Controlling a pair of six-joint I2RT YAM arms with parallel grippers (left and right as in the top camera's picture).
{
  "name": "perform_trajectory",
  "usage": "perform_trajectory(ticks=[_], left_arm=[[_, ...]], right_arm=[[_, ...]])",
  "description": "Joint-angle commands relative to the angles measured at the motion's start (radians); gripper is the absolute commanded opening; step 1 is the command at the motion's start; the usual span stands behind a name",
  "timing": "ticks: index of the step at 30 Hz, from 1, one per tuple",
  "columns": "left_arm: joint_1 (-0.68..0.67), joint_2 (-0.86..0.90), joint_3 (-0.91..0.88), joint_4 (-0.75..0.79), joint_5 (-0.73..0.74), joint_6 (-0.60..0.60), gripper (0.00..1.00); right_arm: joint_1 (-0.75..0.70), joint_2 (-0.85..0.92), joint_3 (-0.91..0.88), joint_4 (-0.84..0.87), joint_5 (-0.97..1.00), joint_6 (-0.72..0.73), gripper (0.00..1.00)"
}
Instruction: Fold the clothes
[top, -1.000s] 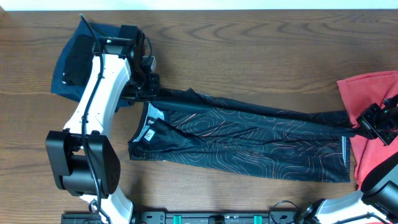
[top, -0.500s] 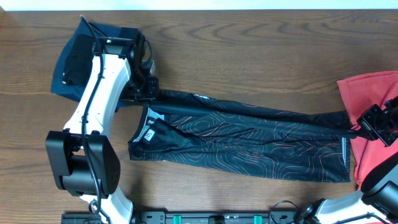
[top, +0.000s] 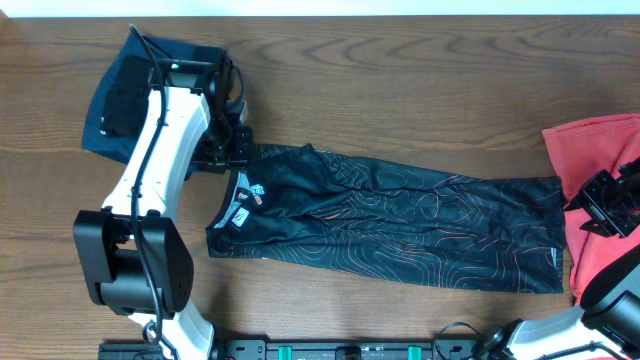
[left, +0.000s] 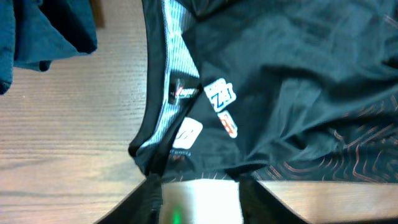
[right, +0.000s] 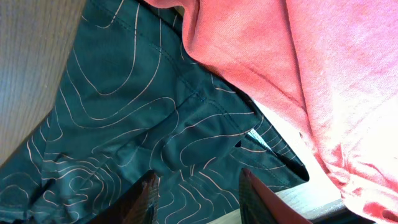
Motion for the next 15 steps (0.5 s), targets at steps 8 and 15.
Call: perform_trajectory(ticks=[8,15], left_arm=[[0.003,0.019,-0.052,0.246,0.037,0.000,0.70],[-0.015,0.088,-0.077,0.354,0.106,0.014,0.63]], right_arm=[[0.012,-0.005,0.010,0.013,0.000,0.006,0.42],[0.012,-0.005,0.010,0.013,0.000,0.006,0.42]])
